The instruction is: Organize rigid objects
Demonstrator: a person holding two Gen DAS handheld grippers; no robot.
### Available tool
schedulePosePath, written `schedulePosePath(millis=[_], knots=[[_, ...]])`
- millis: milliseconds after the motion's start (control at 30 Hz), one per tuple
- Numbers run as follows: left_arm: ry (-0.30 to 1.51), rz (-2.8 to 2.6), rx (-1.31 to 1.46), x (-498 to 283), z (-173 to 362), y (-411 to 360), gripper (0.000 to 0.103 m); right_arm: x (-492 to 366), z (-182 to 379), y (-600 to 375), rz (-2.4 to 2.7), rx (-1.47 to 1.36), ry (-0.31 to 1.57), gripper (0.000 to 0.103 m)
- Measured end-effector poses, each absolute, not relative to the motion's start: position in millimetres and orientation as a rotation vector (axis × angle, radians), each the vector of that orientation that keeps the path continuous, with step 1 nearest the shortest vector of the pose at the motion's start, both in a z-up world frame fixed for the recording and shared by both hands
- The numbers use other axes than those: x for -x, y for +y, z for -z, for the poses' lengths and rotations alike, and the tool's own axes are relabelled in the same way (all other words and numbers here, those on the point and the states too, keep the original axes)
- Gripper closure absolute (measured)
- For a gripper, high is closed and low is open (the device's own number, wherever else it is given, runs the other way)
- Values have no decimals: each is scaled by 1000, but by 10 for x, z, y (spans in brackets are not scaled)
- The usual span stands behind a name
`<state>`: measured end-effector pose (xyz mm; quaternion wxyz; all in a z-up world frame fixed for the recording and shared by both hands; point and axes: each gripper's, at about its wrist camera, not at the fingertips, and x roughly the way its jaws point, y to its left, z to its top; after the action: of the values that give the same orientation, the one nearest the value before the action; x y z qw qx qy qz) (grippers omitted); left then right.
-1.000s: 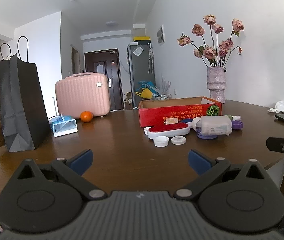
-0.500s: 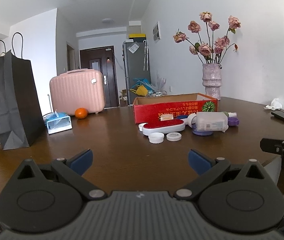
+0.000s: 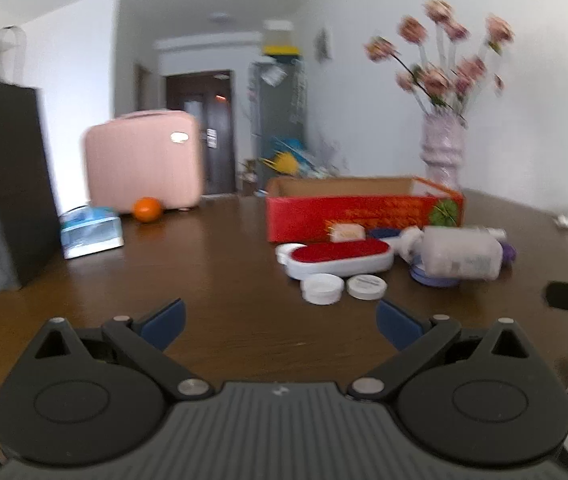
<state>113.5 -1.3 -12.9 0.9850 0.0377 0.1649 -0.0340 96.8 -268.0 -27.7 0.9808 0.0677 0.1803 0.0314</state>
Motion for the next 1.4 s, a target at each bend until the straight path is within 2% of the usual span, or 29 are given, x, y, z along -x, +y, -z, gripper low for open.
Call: schedulePosePath(millis=[67,167,233,300,367,433,500,533,767,933,1000,1033,1067,1400], knots=[[361,83,-86,-1258,112,-34,0,-1145,255,-2638,-164,-141,442,0],[428,104,-97,-1524,108,-51,0,-1316,229,-2499,-250,-161,461,1],[468,115,-96,-1730,129,-41,0,-1487,213,-2359,-298,-148,498,12],[523,137,-89,-1953,152,-19,0,-1683,203,-2224,-354,-134,532,20],[573,184,-57,-2160,166,30,9,-1866,188,-2061,-399,-114,555,24],[608,210,-44,-2346,194,46,28,-2046,182,-1916,-420,-71,582,32],[641,224,-41,-2490,231,32,35,-2199,183,-1824,-449,-39,614,34],[650,235,-39,-2524,240,28,41,-2280,196,-1780,-458,-21,631,36],[681,302,-1,-2745,299,53,48,-2622,281,-1639,-470,82,680,48],[694,332,37,-2871,323,93,62,-2743,286,-1542,-482,136,658,49],[698,333,41,-2880,304,109,62,-2781,286,-1546,-492,131,660,52],[701,339,43,-2864,300,121,62,-2789,282,-1544,-496,128,660,60],[696,336,52,-2842,289,141,62,-2797,276,-1539,-493,129,659,64],[654,246,121,-2198,134,362,62,-2509,189,-1619,-455,86,617,65]])
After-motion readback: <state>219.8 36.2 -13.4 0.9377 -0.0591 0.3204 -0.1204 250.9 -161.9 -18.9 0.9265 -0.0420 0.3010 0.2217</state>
